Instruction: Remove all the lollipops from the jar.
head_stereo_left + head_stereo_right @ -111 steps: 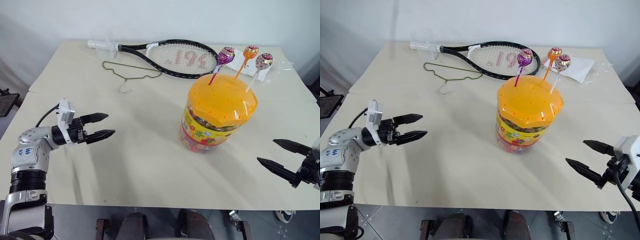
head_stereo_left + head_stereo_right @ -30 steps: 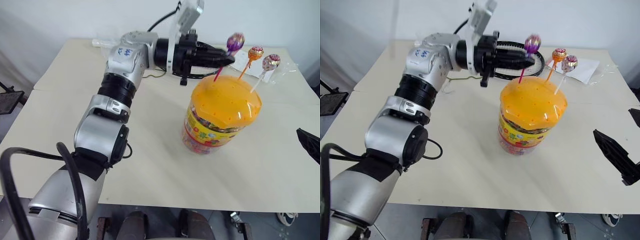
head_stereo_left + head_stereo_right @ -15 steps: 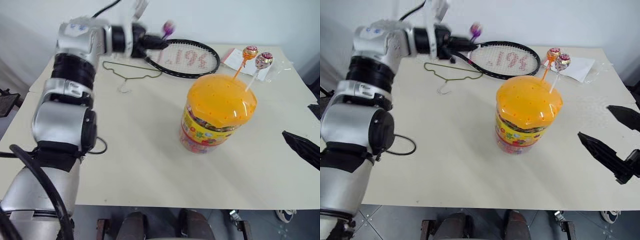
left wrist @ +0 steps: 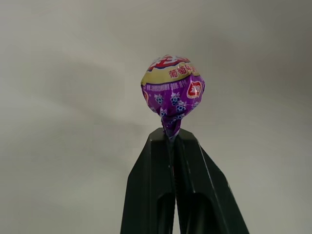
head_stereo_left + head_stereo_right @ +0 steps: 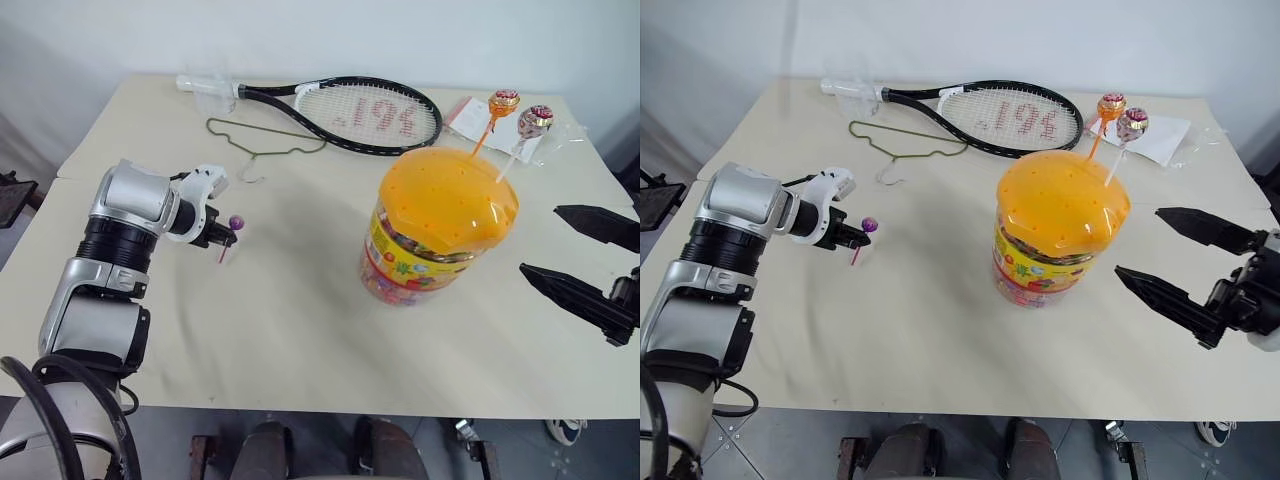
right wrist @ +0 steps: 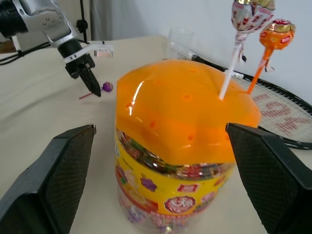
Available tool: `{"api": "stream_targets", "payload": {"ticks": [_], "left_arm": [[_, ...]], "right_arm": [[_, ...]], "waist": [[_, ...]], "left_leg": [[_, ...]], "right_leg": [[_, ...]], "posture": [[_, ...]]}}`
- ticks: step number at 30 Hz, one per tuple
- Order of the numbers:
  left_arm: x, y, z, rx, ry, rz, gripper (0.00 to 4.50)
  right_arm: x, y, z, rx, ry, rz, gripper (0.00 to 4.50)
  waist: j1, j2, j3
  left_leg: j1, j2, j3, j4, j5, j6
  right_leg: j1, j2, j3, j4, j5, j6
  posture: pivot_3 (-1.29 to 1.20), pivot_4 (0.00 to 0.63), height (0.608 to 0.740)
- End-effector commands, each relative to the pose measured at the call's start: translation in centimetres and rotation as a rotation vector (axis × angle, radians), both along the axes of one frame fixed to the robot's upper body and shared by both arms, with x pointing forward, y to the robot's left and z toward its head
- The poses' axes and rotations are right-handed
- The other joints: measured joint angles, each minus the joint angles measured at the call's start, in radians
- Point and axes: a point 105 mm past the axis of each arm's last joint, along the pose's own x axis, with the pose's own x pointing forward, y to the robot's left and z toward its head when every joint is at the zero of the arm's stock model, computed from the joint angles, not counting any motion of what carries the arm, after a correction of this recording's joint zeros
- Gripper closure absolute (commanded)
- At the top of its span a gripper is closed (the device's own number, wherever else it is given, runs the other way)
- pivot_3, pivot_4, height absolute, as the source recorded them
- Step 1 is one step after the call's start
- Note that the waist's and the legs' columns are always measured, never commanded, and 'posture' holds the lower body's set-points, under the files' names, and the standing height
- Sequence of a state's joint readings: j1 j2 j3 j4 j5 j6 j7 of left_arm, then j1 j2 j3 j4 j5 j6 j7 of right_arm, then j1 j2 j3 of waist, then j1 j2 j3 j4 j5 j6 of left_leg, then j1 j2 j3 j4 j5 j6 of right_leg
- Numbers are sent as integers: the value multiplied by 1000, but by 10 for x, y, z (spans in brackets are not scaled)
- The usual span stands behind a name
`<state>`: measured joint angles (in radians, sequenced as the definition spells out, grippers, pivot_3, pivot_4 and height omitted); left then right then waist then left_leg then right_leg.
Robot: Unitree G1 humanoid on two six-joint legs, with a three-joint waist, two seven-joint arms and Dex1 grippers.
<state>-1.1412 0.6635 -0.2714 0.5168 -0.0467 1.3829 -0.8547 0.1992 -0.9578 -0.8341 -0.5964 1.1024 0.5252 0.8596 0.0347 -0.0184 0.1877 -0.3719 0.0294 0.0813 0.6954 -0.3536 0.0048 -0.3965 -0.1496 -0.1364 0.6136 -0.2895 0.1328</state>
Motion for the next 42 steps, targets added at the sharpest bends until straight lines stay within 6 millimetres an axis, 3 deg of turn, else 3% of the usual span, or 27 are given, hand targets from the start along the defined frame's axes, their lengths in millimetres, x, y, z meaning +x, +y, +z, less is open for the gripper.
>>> {"api": "stream_targets", "payload": {"ticks": [1,6,13,18,23,26,28,31,36,42], "left_arm": [[-5,5,3,37,-3,0,3805],[-13,10,6,60,5,4,2326],[-19,-2,57,41,-138,-130,100],[-18,-12,97,10,-259,-225,43],[-26,-43,139,-162,-427,-455,43],[-29,-47,145,-211,-487,-542,43],[-46,-58,148,-321,-603,-775,43],[-54,-60,163,-521,-807,-887,43],[-74,-59,157,-712,-910,-1107,43],[-83,-52,137,-774,-855,-1217,43]], "right_arm": [[2,-3,6,-2,-32,-15,0],[1,-6,7,-7,-37,-23,0],[-4,-20,17,-34,-63,-78,0],[-8,-23,19,-46,-74,-102,0],[-6,-22,23,-23,-79,-129,0],[-2,-18,24,-19,-81,-142,0],[7,-13,32,32,-118,-154,0],[17,-3,35,53,-130,-134,0],[42,12,36,91,-138,-96,0],[59,28,40,99,-140,-30,0]], "waist": [[-1,0,0],[-3,0,0],[-2,0,0],[1,0,0],[-3,0,0],[-7,0,0],[-12,1,0],[-13,1,0],[-12,0,0],[-11,0,0]], "left_leg": [[0,0,0,0,0,0],[1,0,1,1,0,0],[1,0,1,2,0,0],[1,0,1,2,0,0],[1,0,2,2,0,0],[1,0,2,3,0,0],[2,0,2,2,0,0],[4,2,5,3,0,0],[2,1,6,5,-1,0],[1,1,6,5,-1,1]], "right_leg": [[0,0,0,0,0,0],[0,0,1,1,0,0],[0,0,1,2,0,0],[0,0,2,3,0,0],[0,0,3,4,0,0],[-1,0,3,4,0,0],[-1,0,3,4,0,0],[-1,0,6,6,0,0],[-3,0,6,7,1,-1],[-3,0,5,7,1,0]], "posture": [[0,150,740],[0,150,740],[0,150,740],[0,150,740],[0,150,740],[0,150,740],[0,150,740],[0,150,740],[0,150,740],[0,150,740]]}}
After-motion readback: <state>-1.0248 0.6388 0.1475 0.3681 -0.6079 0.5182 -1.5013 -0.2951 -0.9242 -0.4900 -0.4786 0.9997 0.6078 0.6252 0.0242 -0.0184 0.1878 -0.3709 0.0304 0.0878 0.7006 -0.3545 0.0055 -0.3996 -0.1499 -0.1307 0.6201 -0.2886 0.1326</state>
